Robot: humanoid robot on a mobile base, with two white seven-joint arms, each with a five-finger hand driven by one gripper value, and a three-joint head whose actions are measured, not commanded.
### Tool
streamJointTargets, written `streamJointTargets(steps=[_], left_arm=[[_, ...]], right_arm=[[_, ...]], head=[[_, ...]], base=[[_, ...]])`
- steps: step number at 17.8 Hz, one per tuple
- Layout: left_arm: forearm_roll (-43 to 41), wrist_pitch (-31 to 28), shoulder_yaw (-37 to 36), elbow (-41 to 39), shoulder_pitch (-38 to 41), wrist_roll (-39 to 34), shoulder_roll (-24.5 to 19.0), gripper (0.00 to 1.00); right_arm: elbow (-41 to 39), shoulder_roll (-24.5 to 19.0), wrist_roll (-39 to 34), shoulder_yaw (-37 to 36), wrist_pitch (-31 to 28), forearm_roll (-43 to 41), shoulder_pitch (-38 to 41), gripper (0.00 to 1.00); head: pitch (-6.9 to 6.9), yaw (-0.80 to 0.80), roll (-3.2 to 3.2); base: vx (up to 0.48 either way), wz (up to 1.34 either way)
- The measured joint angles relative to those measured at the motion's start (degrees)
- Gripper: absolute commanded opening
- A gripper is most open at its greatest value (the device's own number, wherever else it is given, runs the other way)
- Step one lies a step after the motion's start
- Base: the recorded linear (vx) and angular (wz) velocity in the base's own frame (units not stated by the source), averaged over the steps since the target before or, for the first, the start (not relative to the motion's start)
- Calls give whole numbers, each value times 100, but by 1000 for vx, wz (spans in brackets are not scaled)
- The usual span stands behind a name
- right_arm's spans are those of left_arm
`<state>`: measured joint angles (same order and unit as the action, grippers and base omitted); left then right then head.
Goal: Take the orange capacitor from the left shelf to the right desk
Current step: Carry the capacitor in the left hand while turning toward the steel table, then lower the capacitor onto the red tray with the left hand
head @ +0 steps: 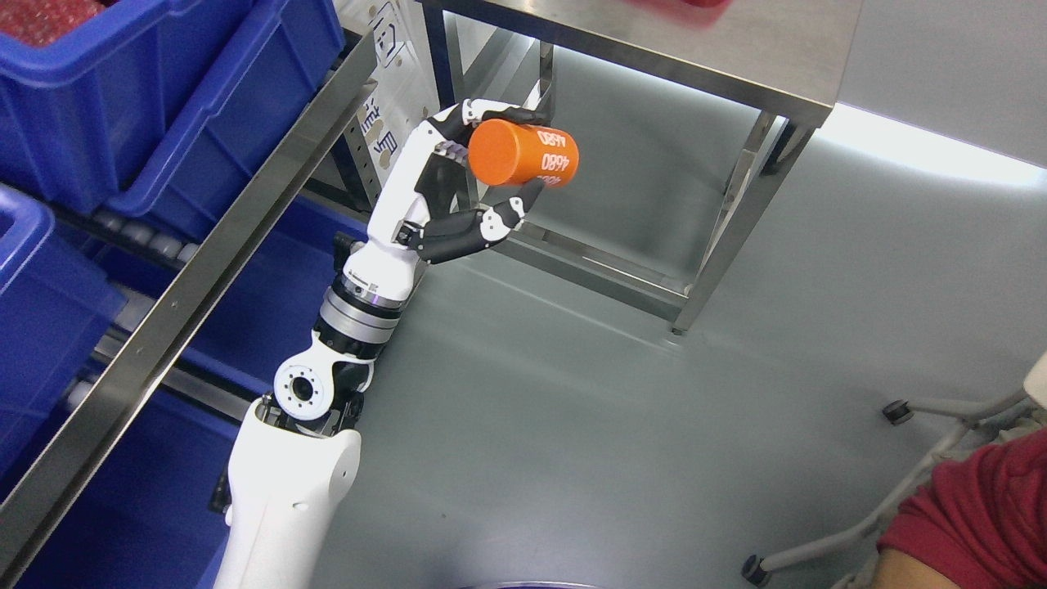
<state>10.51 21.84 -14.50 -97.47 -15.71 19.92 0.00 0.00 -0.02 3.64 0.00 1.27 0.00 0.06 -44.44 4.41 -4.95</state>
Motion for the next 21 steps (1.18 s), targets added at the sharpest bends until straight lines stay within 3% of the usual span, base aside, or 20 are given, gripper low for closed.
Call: streamJointTargets(steps=[12, 21], left_arm=[[19, -1086, -747, 351, -1424, -190, 0, 2], [22, -1978, -980, 1130, -2472, -239, 0, 3]], right_arm=[[1, 0, -2, 1, 0, -1, -2, 100], [4, -4, 1, 1, 0, -1, 2, 100]], head=[[0, 0, 0], [0, 0, 0]], base=[[351, -148], [283, -85]])
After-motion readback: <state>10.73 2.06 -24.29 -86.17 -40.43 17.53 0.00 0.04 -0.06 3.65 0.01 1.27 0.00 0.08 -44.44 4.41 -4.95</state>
